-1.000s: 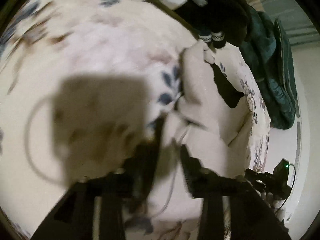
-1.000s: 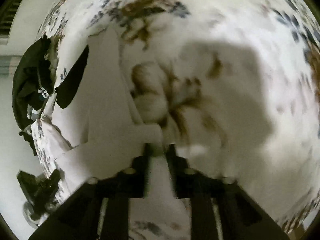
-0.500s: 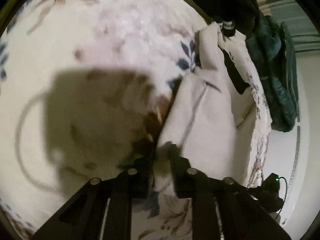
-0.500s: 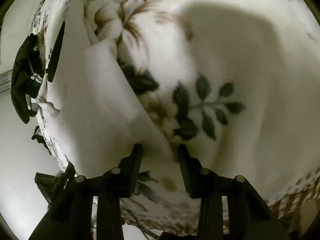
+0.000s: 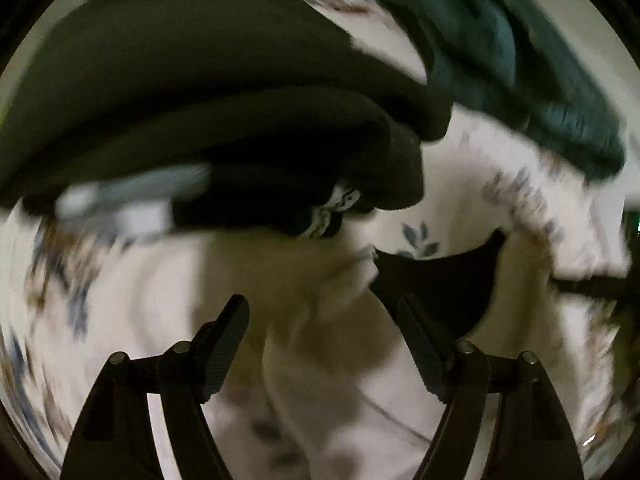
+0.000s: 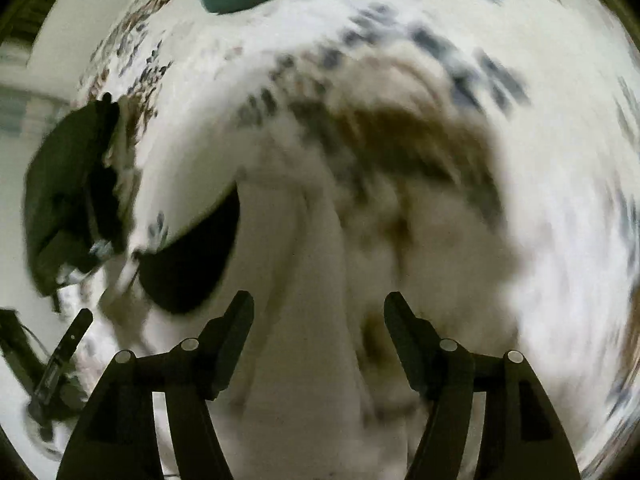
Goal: Fold small clothes
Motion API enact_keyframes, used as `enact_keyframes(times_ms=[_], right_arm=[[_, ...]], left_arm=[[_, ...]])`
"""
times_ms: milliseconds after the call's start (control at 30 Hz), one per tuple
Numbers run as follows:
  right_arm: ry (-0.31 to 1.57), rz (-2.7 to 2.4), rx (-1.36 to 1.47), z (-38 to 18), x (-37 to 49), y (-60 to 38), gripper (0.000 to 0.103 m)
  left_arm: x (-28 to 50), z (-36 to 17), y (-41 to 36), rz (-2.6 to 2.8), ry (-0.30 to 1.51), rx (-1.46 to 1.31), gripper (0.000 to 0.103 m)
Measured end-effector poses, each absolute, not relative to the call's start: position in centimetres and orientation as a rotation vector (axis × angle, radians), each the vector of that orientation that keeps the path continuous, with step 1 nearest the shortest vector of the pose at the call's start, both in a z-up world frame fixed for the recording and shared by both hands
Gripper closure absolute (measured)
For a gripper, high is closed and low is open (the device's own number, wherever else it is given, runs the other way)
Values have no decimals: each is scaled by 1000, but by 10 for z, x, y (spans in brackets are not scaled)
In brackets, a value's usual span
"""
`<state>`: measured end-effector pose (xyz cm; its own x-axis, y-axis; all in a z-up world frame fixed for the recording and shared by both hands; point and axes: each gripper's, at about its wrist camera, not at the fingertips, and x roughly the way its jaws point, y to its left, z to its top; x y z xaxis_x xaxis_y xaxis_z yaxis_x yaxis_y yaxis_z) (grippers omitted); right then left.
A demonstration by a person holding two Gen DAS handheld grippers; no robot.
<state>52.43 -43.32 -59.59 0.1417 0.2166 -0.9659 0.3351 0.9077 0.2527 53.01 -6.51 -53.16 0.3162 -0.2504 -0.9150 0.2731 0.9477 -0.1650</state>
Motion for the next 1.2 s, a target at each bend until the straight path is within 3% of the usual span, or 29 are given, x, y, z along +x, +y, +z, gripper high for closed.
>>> enact_keyframes(times_ms=[133,167,200,233,267,300,333,367,667,900,1200], right_arm=[[1483,-53,300,-610,574,-420,33],[1506,-27,242,-618,584,-412,33],[1524,-15,210,-623,589,-407,33],[1543,-2,177,-628,595,-402,34],[1546,0,157,-630,597,-400,45],[1539,12,138,-630,599,-398,58],[1536,25,140,-629,599,-397,86],[1532,31,153,-625,599,-397,92],[1358,95,226,-548,557,-410,95],[1286,136,272,-491,459,-381,95],[1437,142,340,-530,312,-364,95]], left_arm=[[538,-557,-82,-389,1237,135,29],[537,-559,-83,-403,1224,139,38],[535,-560,-84,-414,1216,143,59],[535,-561,-83,-415,1222,148,70],[535,-562,-83,-414,1230,152,85],[534,-561,-83,-426,1232,142,87],[532,-559,-81,-441,1231,131,90],[528,-557,-79,-457,1225,124,98],[498,-491,-51,-478,1091,11,98],[422,-442,-32,-466,1040,-101,98],[314,-479,6,-323,1171,-326,97]])
